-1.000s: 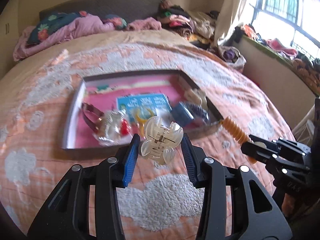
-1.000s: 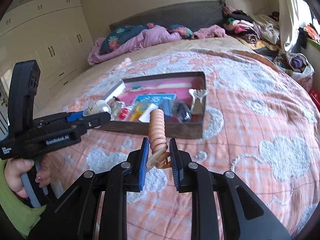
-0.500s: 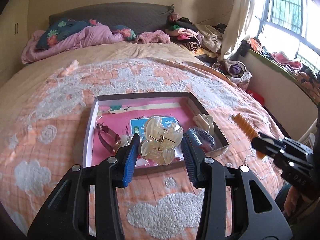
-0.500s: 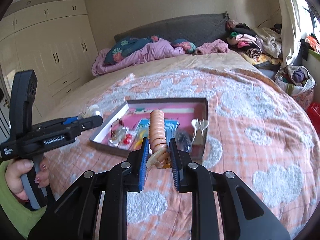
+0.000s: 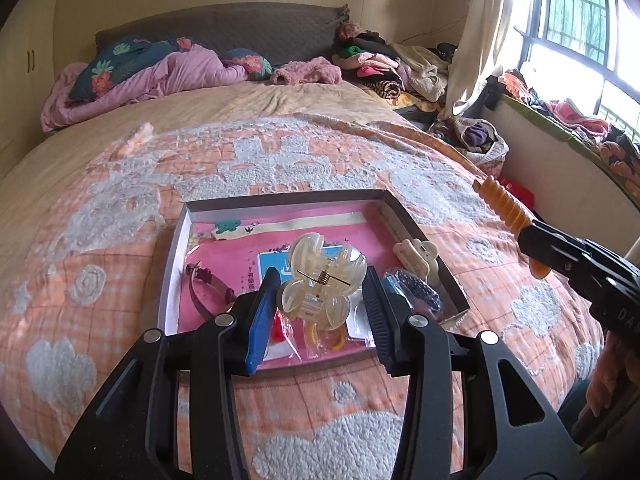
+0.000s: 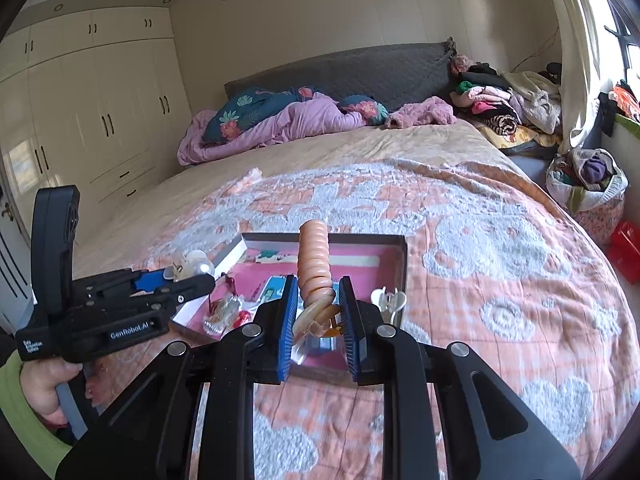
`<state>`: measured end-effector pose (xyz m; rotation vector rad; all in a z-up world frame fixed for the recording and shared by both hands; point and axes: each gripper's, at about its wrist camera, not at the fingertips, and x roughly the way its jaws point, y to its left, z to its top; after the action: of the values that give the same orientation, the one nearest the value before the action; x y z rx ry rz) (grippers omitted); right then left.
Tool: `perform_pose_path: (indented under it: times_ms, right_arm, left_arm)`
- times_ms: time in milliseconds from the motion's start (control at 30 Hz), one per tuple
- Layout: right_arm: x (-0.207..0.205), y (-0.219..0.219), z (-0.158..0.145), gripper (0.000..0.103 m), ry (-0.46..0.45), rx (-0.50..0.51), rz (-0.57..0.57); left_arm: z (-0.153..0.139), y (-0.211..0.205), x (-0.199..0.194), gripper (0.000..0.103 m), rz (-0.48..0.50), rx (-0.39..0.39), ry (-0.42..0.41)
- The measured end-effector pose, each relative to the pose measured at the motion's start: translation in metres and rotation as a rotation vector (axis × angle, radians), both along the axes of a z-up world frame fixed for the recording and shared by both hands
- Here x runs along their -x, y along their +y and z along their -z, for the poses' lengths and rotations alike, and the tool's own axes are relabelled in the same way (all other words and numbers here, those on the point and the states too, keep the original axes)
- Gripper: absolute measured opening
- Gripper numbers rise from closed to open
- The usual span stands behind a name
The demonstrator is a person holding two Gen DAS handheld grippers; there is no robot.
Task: Organize jewelry
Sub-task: 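Carry the cream clip and orange hair tie into the box and open both tools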
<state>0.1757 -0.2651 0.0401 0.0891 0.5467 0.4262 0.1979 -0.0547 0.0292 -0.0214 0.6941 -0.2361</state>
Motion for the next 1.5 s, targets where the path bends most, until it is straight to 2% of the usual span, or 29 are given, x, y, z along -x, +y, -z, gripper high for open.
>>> perform_pose_path:
  times_ms: [533,633,1033,1133,1267,1367,1400,1467,1500]
  right_arm:
    - [-0.048,0.018,0.002,0.02,0.009,0.056,-0.015]
    - [-0.052,0.02,0.01,0.02,0.019,0.047,-0.017]
    - [-0.078,0.018,0.067,0.02,0.161,0.066,-0.001]
    - [-0.085,0.018,0.083,0.02,0.209,0.068,0.007]
    - [-0.088,0.017,0.091,0.02,0.231,0.073,0.02]
    - [-0.087,0.014,0.093,0.022,0.241,0.065,0.022]
    - [-0.087,0.013,0.093,0.023,0.241,0.06,0.024]
    - [-0.085,0.011,0.089,0.029,0.236,0.055,0.027]
    - [-0.083,0.01,0.087,0.037,0.233,0.05,0.03]
  left_arm:
    - [0.02,-0.005,-0.029,0.034,0.005,-0.008,0.047]
    - [0.026,-0.006,-0.034,0.034,0.005,-0.006,0.059]
    - [0.064,-0.015,-0.051,0.034,0.02,-0.031,0.141]
    - [0.07,-0.016,-0.052,0.034,0.019,-0.034,0.149]
    - [0.072,-0.015,-0.053,0.036,0.014,-0.037,0.152]
    - [0.07,-0.013,-0.053,0.047,0.006,-0.037,0.148]
    - [0.069,-0.012,-0.053,0.047,0.007,-0.036,0.147]
    - [0.067,-0.012,-0.051,0.047,0.005,-0.035,0.144]
    - [0.065,-0.011,-0.05,0.049,0.004,-0.035,0.142]
